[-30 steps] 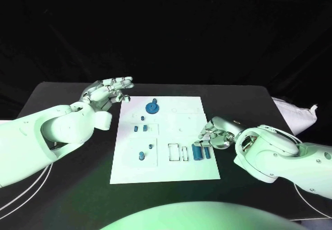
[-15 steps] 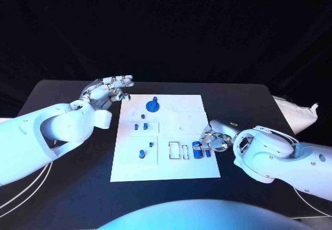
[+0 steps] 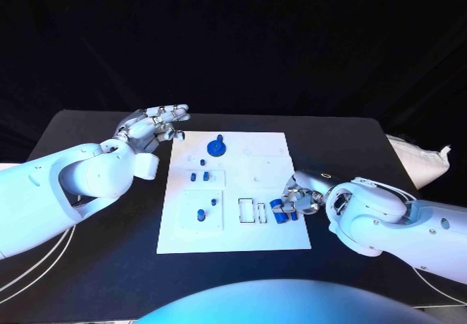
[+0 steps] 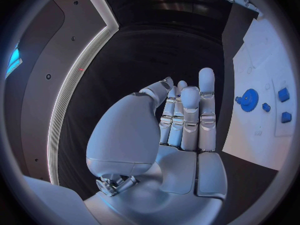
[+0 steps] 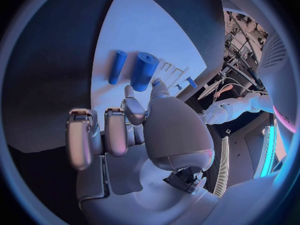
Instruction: Assemble the parts on the task board
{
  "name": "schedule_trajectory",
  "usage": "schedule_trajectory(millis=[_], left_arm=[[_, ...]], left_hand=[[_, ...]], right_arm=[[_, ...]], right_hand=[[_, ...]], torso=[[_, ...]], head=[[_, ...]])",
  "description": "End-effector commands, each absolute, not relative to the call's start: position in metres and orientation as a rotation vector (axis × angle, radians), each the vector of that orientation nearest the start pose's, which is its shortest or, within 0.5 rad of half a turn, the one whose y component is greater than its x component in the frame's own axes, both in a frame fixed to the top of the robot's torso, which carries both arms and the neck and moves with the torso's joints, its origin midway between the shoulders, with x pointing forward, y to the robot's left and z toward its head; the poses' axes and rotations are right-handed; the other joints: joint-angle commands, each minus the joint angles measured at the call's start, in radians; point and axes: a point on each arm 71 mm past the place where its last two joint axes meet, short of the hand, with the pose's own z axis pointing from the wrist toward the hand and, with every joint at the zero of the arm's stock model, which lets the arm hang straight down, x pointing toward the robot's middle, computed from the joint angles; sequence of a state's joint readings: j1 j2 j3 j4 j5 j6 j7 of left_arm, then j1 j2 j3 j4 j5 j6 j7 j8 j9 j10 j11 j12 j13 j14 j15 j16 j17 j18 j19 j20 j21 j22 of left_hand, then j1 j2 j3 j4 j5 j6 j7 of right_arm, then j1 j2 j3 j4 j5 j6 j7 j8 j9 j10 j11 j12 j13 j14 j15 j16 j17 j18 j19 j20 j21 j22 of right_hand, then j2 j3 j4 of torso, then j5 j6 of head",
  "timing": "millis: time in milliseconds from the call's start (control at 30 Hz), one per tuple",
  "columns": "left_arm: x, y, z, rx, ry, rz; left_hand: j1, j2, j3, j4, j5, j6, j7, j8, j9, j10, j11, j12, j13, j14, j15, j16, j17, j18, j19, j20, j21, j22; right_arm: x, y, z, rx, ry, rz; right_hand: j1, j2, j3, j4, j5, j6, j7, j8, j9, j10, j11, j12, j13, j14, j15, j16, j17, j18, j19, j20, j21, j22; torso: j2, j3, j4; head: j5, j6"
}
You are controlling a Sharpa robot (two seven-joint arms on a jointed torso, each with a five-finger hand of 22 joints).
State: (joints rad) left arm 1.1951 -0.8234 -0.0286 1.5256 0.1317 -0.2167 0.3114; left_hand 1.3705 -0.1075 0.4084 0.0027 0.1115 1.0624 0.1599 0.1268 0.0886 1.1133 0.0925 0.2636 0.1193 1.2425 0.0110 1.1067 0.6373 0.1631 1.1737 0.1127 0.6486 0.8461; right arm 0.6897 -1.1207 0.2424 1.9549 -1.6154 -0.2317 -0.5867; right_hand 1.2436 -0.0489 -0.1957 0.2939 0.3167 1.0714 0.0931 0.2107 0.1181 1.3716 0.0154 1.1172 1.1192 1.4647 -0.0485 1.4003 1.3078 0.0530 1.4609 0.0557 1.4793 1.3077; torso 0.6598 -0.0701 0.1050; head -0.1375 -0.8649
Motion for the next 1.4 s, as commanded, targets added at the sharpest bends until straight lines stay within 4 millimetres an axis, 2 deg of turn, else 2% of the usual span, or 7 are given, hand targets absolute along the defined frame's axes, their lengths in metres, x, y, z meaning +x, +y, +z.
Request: schedule_trajectory(millis=[33, 467, 600, 733, 833, 1033, 1400], left_arm=[[0.487, 0.192, -0.183, -1.277, 1.511, -1.676], [0.487, 0.193, -0.184, -1.276, 1.521, -1.674], [0.486, 0.192, -0.185, -1.275, 1.525, -1.675], [0.486, 0.192, -0.185, -1.275, 1.529, -1.677], [0.485, 0.192, -0.186, -1.277, 1.534, -1.676], [0.484, 0.191, -0.188, -1.278, 1.541, -1.677], [0.483, 0.188, -0.189, -1.274, 1.554, -1.686]], left_hand=[[-0.001, 0.007, -0.007, -0.001, -0.005, -0.009, 0.001, 0.004, -0.002, -0.006, -0.001, 0.004, 0.002, -0.009, 0.0, -0.007, -0.001, 0.019, -0.008, 0.0, -0.005, -0.001], [-0.003, 0.007, -0.009, 0.0, -0.006, -0.009, 0.001, 0.004, -0.002, -0.007, -0.001, 0.005, 0.002, -0.01, 0.0, -0.007, -0.002, 0.019, -0.009, 0.0, -0.005, -0.002], [-0.003, 0.007, -0.01, 0.0, -0.007, -0.009, 0.001, 0.004, -0.002, -0.008, -0.001, 0.006, 0.002, -0.01, 0.0, -0.007, -0.003, 0.019, -0.009, 0.0, -0.006, -0.002], [-0.004, 0.007, -0.011, 0.001, -0.007, -0.01, 0.001, 0.004, -0.002, -0.008, -0.001, 0.007, 0.002, -0.011, 0.0, -0.007, -0.004, 0.019, -0.009, 0.0, -0.006, -0.002], [-0.004, 0.007, -0.011, 0.001, -0.007, -0.01, 0.001, 0.004, -0.002, -0.008, -0.001, 0.007, 0.002, -0.011, 0.0, -0.007, -0.004, 0.019, -0.009, 0.0, -0.006, -0.002], [-0.004, 0.007, -0.011, 0.001, -0.007, -0.01, 0.001, 0.004, -0.002, -0.008, -0.001, 0.007, 0.002, -0.011, 0.0, -0.007, -0.004, 0.019, -0.009, 0.0, -0.006, -0.002], [-0.004, 0.007, -0.011, 0.001, -0.007, -0.01, 0.001, 0.004, -0.002, -0.008, -0.001, 0.007, 0.002, -0.011, 0.0, -0.007, -0.004, 0.019, -0.009, 0.0, -0.006, -0.002]], right_arm=[[0.348, -0.233, -0.261, 0.064, 2.012, 0.328], [0.347, -0.231, -0.272, 0.047, 2.048, 0.314], [0.346, -0.23, -0.27, 0.062, 2.029, 0.325], [0.345, -0.226, -0.265, 0.136, 1.984, 0.377], [0.343, -0.223, -0.259, 0.214, 1.952, 0.427], [0.342, -0.218, -0.245, 0.332, 1.908, 0.503], [0.343, -0.195, -0.25, 0.316, 2.018, 0.564]], right_hand=[[-0.012, 0.002, -0.005, -0.002, -0.007, 0.007, -0.002, 0.006, 0.001, 0.002, -0.004, 0.001, 0.002, 0.065, -0.008, 0.003, 0.025, -0.015, 0.017, -0.001, 0.003, 0.119], [0.048, 0.035, 0.009, -0.016, 0.001, 0.014, -0.008, 0.024, 0.022, 0.001, -0.009, 0.0, 0.019, 0.065, -0.013, 0.007, 0.028, -0.015, 0.017, -0.005, 0.005, 0.122], [0.098, 0.063, 0.03, -0.03, -0.002, 0.025, -0.013, 0.037, 0.035, 0.005, -0.014, 0.004, 0.031, 0.065, -0.017, 0.01, 0.033, -0.016, 0.02, -0.009, 0.008, 0.127], [0.094, 0.082, 0.032, -0.015, 0.004, 0.036, -0.019, 0.046, 0.046, 0.009, -0.019, -0.001, 0.031, 0.066, -0.02, 0.012, 0.035, -0.017, 0.023, -0.011, 0.011, 0.132], [0.082, 0.082, 0.024, -0.006, 0.012, 0.038, -0.02, 0.05, 0.053, 0.01, -0.02, -0.006, 0.031, 0.066, -0.021, 0.012, 0.036, -0.018, 0.024, -0.013, 0.011, 0.133], [0.055, 0.085, 0.005, -0.003, 0.041, 0.04, -0.023, 0.055, 0.066, 0.014, -0.022, -0.01, 0.034, 0.066, -0.023, 0.014, 0.037, -0.018, 0.024, -0.015, 0.012, 0.134], [0.051, 0.092, 0.0, -0.005, 0.052, 0.033, -0.022, 0.053, 0.072, 0.008, -0.022, -0.029, 0.023, 0.062, -0.023, 0.002, 0.02, -0.014, 0.014, -0.016, 0.003, 0.119]], torso=[[0.0, -0.0001, 0.0017], [-0.001, -0.0001, -0.0002], [-0.001, 0.0003, -0.0001], [-0.001, 0.0009, 0.0003], [-0.001, 0.0021, 0.0011], [-0.002, -0.001, 0.0023], [-0.002, -0.0022, 0.0046]], head=[[0.001, -0.002], [0.005, -0.007], [0.003, -0.005], [0.004, -0.003], [0.006, -0.002], [0.005, 0.0], [0.01, 0.004]])
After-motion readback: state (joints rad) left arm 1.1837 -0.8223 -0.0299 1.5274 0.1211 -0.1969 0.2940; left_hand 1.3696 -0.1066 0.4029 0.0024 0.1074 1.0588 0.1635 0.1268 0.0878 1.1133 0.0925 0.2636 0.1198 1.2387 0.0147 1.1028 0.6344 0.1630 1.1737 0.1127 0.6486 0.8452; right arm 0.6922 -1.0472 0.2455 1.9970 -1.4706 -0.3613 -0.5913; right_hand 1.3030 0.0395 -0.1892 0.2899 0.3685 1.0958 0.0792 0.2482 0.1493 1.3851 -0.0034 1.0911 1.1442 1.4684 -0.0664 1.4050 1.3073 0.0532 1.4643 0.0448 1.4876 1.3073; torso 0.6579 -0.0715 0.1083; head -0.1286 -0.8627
